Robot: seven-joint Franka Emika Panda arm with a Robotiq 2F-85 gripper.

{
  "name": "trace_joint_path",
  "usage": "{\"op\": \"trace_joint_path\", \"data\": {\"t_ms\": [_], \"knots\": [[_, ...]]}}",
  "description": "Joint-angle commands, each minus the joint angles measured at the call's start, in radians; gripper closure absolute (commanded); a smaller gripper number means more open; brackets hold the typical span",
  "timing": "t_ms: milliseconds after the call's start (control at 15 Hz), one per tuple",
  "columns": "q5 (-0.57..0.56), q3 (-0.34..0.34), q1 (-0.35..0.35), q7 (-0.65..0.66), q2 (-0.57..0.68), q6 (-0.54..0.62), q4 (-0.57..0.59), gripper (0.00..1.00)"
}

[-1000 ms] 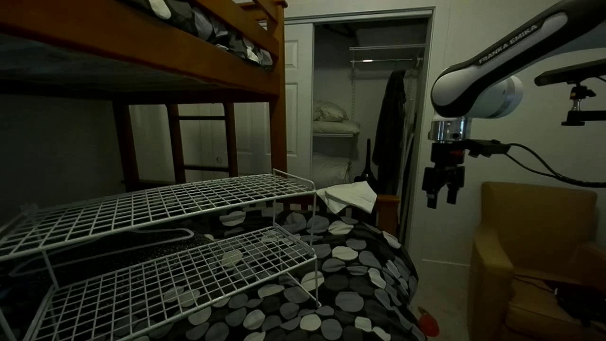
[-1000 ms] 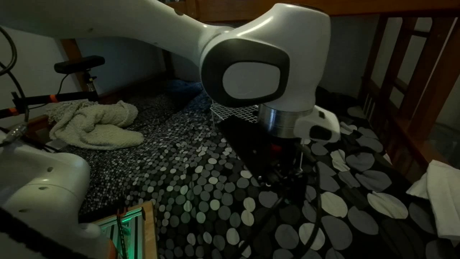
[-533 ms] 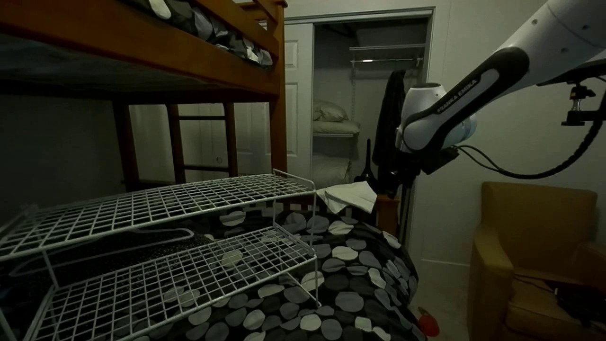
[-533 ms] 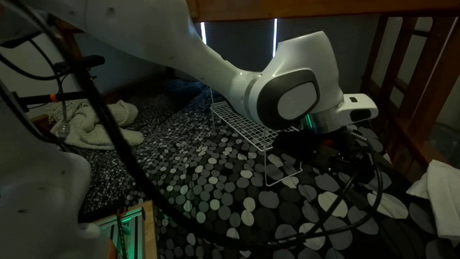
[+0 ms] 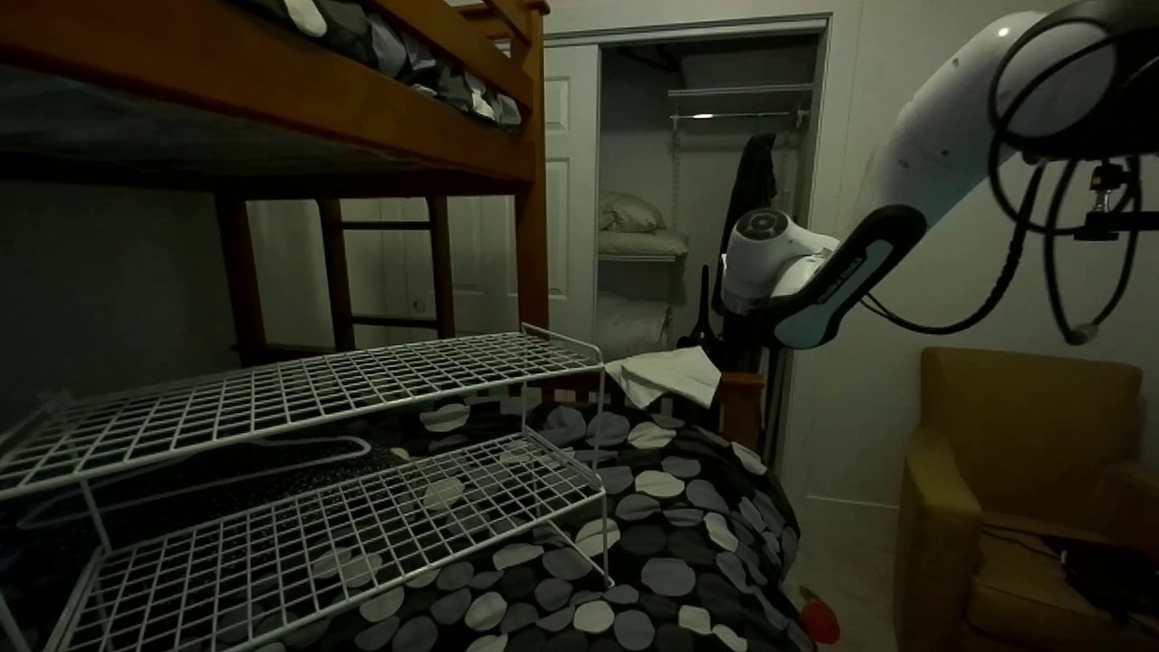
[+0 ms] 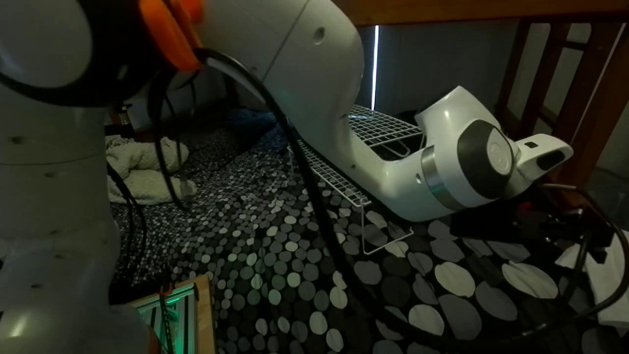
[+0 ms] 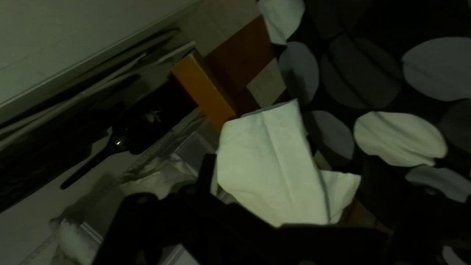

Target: Move the white pillowcase to the left

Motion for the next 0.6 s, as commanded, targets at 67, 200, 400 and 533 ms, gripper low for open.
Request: {"op": "trace_joint_path", "data": {"t_ms": [67,200,400,533], "knots": [[-0.276,-0.153,0.136,0.322,0.228,-0.100,0.238,0.00],[-0.231,-0.120,0.105,0.262,0.176,-0.066,0.183,0.00],[-0.244,-0.133,0.129,0.294,0.225,-0.093,0.231,0.00],[-0.245,-0.138,0.130,0.294,0.227,-0.093,0.238,0.00]]}}
